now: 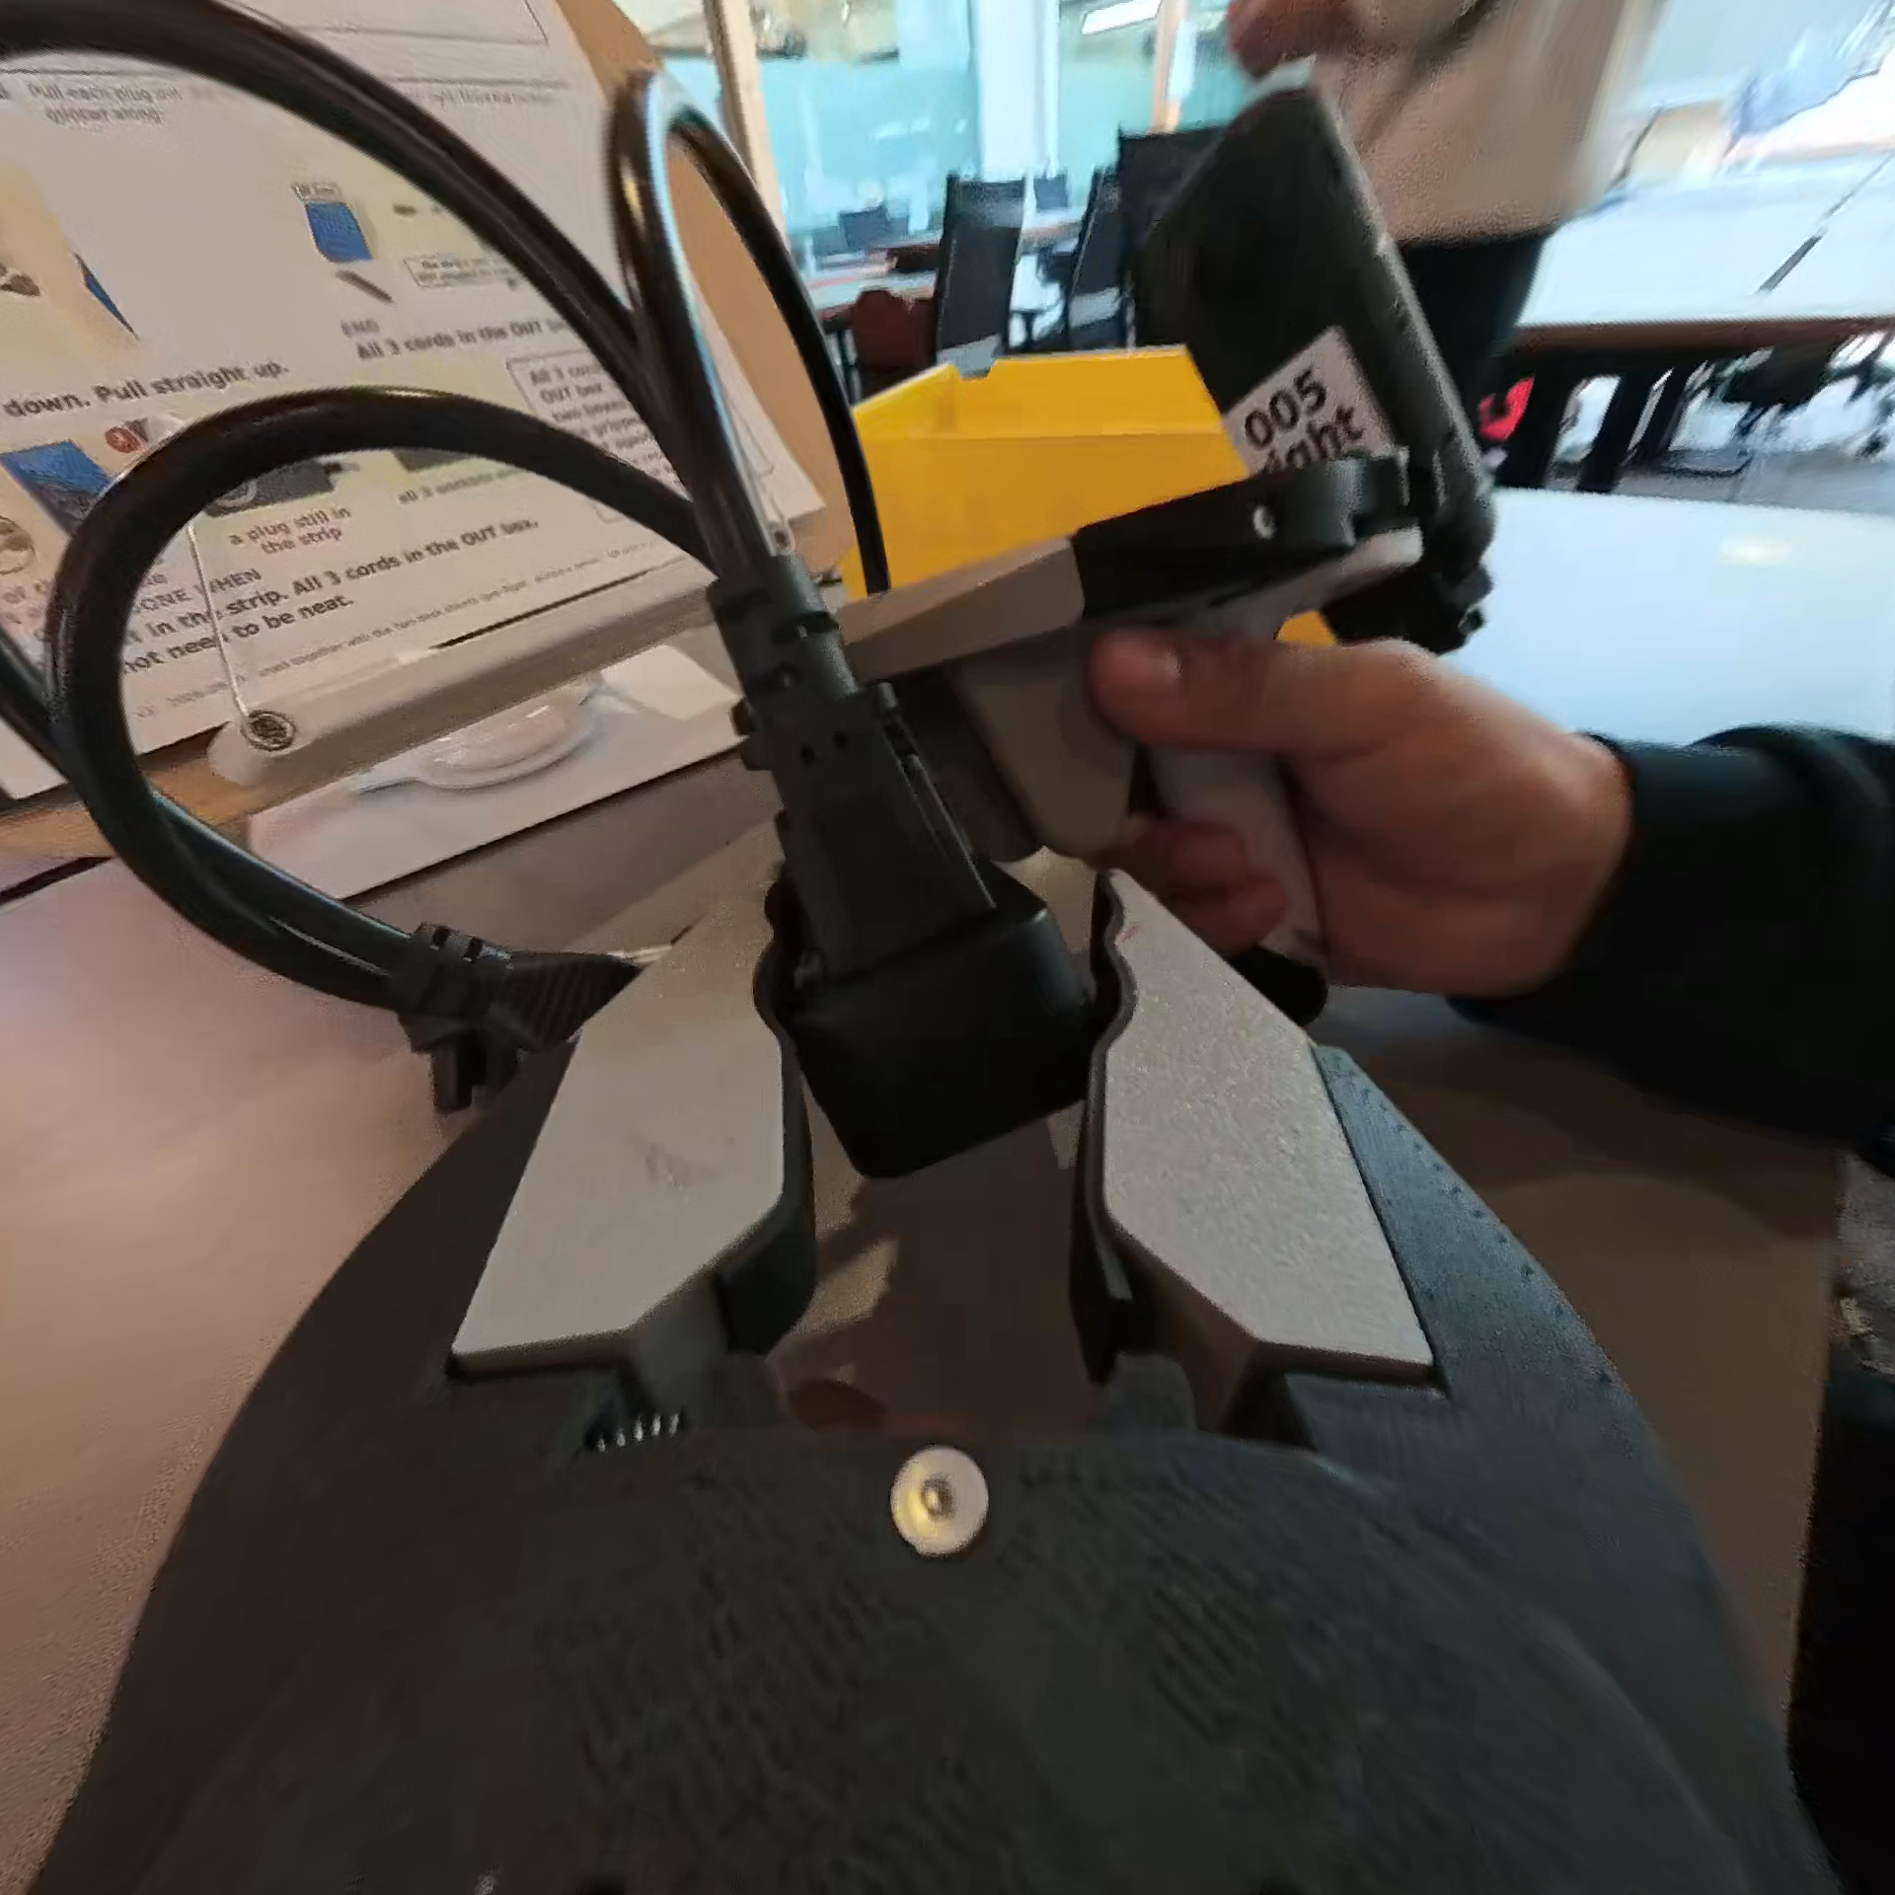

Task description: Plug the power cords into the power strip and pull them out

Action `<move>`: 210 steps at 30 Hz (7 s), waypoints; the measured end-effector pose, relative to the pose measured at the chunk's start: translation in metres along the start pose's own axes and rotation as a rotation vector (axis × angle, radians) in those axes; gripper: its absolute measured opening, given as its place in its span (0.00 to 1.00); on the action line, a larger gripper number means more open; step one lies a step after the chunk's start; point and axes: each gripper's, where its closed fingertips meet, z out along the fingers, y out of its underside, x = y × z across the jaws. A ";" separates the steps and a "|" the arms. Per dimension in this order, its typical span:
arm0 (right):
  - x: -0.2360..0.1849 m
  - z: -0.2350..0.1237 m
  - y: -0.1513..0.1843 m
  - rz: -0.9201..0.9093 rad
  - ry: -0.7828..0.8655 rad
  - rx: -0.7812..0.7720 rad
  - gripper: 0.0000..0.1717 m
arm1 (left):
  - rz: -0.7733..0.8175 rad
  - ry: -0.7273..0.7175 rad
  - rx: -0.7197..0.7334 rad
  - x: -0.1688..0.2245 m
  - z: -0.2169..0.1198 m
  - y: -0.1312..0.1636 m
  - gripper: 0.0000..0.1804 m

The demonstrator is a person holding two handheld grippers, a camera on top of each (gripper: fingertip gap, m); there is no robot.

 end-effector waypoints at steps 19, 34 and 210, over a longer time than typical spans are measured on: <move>-0.045 0.006 0.020 -0.383 -0.090 -0.167 0.13 | -0.154 0.628 -0.293 -0.002 -0.069 -0.013 0.30; -0.079 -0.056 0.019 -0.540 -0.061 -0.247 0.15 | -0.005 0.652 -0.483 0.008 -0.108 -0.021 0.30; -0.129 -0.051 0.129 -0.459 -0.394 -0.853 0.13 | 0.544 0.386 0.126 0.068 -0.118 0.013 0.27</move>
